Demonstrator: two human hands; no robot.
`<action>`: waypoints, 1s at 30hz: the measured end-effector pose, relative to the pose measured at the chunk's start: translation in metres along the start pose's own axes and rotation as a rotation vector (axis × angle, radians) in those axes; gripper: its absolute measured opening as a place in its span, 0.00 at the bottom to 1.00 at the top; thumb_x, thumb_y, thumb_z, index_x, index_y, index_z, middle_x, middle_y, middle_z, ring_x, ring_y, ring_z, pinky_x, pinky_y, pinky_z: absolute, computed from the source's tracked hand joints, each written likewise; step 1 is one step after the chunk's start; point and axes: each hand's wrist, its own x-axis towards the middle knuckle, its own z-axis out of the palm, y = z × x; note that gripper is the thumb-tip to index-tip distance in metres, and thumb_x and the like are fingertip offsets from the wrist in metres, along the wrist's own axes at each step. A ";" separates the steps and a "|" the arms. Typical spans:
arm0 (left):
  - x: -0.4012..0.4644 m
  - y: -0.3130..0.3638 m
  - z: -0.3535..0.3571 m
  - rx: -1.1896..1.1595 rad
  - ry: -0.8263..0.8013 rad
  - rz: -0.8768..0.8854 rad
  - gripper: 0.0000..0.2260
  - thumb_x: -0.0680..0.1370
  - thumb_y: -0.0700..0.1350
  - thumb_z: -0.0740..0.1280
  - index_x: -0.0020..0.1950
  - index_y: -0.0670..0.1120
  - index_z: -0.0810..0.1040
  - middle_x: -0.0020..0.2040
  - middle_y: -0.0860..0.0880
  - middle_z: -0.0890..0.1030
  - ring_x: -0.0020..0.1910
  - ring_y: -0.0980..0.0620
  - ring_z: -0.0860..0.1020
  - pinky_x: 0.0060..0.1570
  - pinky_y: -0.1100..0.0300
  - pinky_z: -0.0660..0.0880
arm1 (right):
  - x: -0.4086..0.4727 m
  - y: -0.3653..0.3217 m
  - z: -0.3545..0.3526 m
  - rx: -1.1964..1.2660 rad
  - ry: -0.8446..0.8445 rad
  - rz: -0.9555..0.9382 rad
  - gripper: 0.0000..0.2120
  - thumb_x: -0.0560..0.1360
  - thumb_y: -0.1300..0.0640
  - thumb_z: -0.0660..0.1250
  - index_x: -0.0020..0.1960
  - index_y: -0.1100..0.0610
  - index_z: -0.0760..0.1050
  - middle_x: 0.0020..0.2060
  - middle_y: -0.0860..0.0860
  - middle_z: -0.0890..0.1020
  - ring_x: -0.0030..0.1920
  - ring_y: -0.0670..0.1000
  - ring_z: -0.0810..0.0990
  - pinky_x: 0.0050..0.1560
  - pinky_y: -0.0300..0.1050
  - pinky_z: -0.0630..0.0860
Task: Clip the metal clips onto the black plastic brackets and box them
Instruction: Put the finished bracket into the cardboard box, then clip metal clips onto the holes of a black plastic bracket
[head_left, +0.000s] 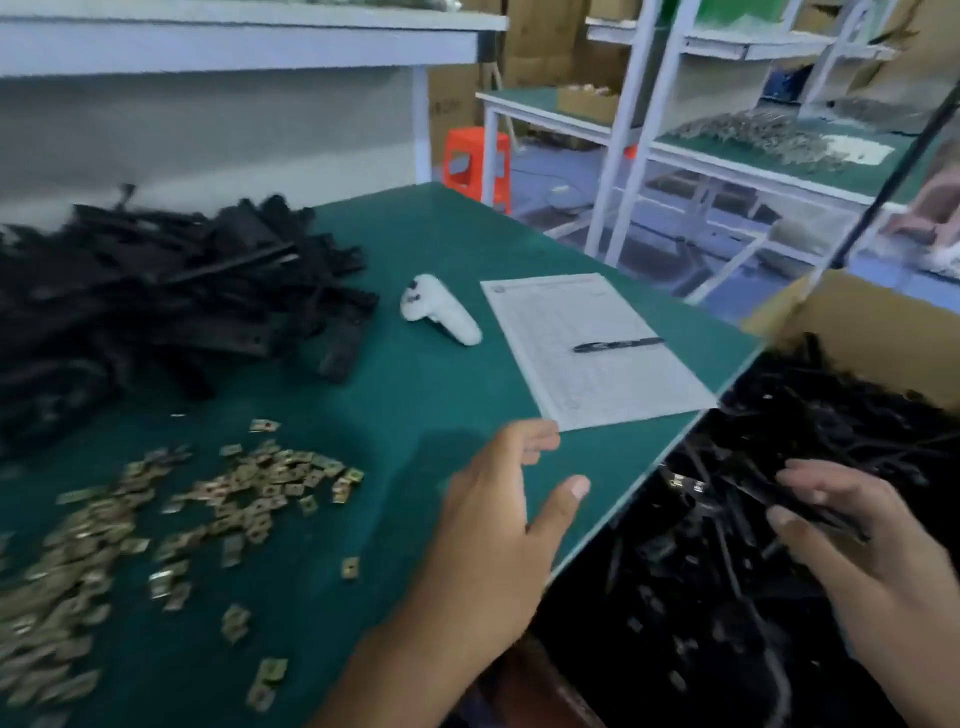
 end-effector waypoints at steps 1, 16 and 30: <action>-0.002 -0.005 -0.019 0.043 0.053 0.008 0.10 0.80 0.54 0.67 0.61 0.60 0.73 0.59 0.65 0.79 0.62 0.66 0.74 0.65 0.60 0.70 | 0.007 0.016 0.021 -0.020 -0.098 0.033 0.16 0.76 0.55 0.76 0.61 0.44 0.78 0.63 0.48 0.78 0.64 0.45 0.77 0.61 0.36 0.76; -0.103 -0.159 -0.274 0.339 0.940 -0.412 0.21 0.82 0.61 0.52 0.41 0.56 0.79 0.38 0.59 0.81 0.41 0.61 0.79 0.39 0.62 0.70 | 0.055 -0.263 0.346 0.170 -0.917 -0.369 0.10 0.80 0.41 0.64 0.45 0.45 0.76 0.45 0.45 0.79 0.44 0.42 0.76 0.43 0.35 0.69; -0.096 -0.174 -0.277 -0.023 1.094 -0.368 0.22 0.85 0.54 0.55 0.33 0.57 0.77 0.40 0.53 0.83 0.42 0.53 0.80 0.47 0.52 0.74 | 0.097 -0.286 0.428 -0.047 -0.604 -0.282 0.11 0.80 0.49 0.62 0.56 0.46 0.82 0.38 0.46 0.84 0.34 0.49 0.80 0.34 0.44 0.75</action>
